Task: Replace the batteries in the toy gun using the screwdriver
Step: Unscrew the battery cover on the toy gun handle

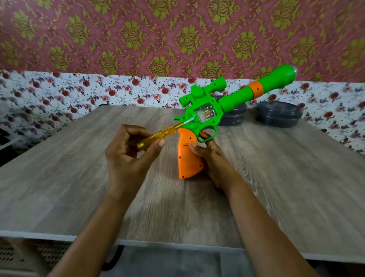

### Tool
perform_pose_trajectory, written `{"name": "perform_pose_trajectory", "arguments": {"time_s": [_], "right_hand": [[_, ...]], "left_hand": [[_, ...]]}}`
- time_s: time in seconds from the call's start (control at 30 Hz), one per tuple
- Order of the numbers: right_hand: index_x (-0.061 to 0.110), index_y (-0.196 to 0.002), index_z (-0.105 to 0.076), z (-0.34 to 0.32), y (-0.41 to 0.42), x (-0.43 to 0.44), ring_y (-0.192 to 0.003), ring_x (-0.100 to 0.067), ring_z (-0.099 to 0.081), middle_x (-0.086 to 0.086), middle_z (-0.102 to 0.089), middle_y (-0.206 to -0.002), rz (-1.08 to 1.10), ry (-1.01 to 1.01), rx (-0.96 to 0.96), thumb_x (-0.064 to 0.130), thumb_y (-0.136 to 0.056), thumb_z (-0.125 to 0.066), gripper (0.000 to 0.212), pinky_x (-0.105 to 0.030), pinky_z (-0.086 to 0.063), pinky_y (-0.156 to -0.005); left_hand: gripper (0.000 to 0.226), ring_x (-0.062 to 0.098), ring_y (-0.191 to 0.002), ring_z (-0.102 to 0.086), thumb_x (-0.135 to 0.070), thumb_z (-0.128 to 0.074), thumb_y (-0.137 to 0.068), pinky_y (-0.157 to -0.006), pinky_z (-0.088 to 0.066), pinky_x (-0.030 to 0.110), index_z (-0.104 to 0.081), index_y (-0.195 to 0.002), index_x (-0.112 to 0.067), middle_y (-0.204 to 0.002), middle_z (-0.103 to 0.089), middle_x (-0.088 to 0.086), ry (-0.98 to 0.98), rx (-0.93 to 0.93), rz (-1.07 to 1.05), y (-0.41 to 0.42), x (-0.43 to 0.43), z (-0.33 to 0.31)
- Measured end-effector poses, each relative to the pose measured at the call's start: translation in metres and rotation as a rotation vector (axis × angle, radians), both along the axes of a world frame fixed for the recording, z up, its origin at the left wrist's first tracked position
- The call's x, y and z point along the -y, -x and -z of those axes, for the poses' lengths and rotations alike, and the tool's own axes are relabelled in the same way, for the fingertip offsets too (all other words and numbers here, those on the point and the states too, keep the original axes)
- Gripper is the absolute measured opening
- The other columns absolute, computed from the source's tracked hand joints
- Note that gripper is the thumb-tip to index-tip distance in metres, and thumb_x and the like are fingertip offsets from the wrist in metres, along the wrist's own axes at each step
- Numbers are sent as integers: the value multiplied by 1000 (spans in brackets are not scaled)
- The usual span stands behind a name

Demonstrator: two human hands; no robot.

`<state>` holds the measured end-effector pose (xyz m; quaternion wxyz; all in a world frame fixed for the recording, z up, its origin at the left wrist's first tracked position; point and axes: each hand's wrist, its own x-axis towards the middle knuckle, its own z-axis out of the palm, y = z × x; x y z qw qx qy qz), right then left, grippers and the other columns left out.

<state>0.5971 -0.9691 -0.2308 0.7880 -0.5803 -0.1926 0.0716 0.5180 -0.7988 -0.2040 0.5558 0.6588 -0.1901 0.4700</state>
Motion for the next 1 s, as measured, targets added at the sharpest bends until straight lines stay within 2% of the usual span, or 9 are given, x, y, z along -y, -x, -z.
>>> {"name": "perform_pose_trajectory", "arguments": {"time_s": [0.17, 0.27, 0.43, 0.57, 0.63, 0.73, 0.83, 1.0], "right_hand": [[21, -130, -49, -1, -2, -2, -96, -11, -65, 1, -64, -115, 19, -19, 3, 8, -89, -54, 43, -31, -55, -80], [22, -129, -48, -1, -3, -2, -98, -13, -63, 0, -62, -117, 50, -8, -20, 7, -89, -54, 43, -31, -55, -81], [19, -132, -44, -1, -3, -2, -98, -14, -63, -1, -61, -117, 40, -17, -54, 8, -90, -54, 45, -31, -56, -79], [20, -132, -44, -1, -2, -1, -93, -8, -65, 5, -64, -111, 30, -32, -65, 8, -90, -53, 44, -28, -57, -72], [23, -128, -46, -1, -1, 0, -94, -9, -64, 4, -64, -110, 35, -33, -75, 9, -90, -54, 40, -29, -57, -71], [24, -126, -47, -2, -1, -1, -95, -10, -63, 4, -63, -109, 39, -34, -88, 9, -90, -54, 39, -27, -57, -70], [24, -128, -46, -1, -2, 0, -97, -11, -64, 3, -63, -113, 37, -38, -90, 11, -90, -55, 41, -28, -57, -72], [23, -130, -45, 0, -3, -1, -103, -14, -61, 0, -60, -119, 43, -25, -94, 11, -90, -55, 43, -33, -54, -80]], "left_hand": [[19, 7, -79, -65, -19, -70, -79, -70, -53, 22, -65, -97, -22, -85, -69, -11, 160, -2, 100, 0, 1, -2], [19, 18, -85, -69, -23, -61, -89, -72, -57, 34, -58, -105, -13, -94, -69, -1, 12, 73, -77, 3, 7, 3], [24, 9, -74, -66, -37, -47, -95, -63, -51, 14, -45, -105, -16, -88, -65, 0, -191, 123, -260, 7, 12, 7], [18, -1, -76, -56, -27, -51, -93, -67, -42, 1, -44, -101, -12, -82, -56, -7, -316, 148, -317, 6, 15, 7], [16, 0, -74, -54, -22, -52, -91, -64, -41, 3, -45, -100, -12, -81, -54, -8, -344, 147, -331, 5, 16, 8], [18, -1, -74, -53, -27, -51, -93, -63, -42, 7, -45, -100, -12, -81, -54, -8, -353, 149, -324, 5, 16, 9], [19, -3, -76, -52, -28, -48, -94, -66, -41, 4, -45, -101, -11, -83, -54, -8, -354, 153, -314, 4, 16, 9], [15, -4, -76, -52, -18, -53, -90, -67, -41, 1, -45, -101, -11, -84, -54, -9, -352, 140, -317, 4, 16, 10]]}}
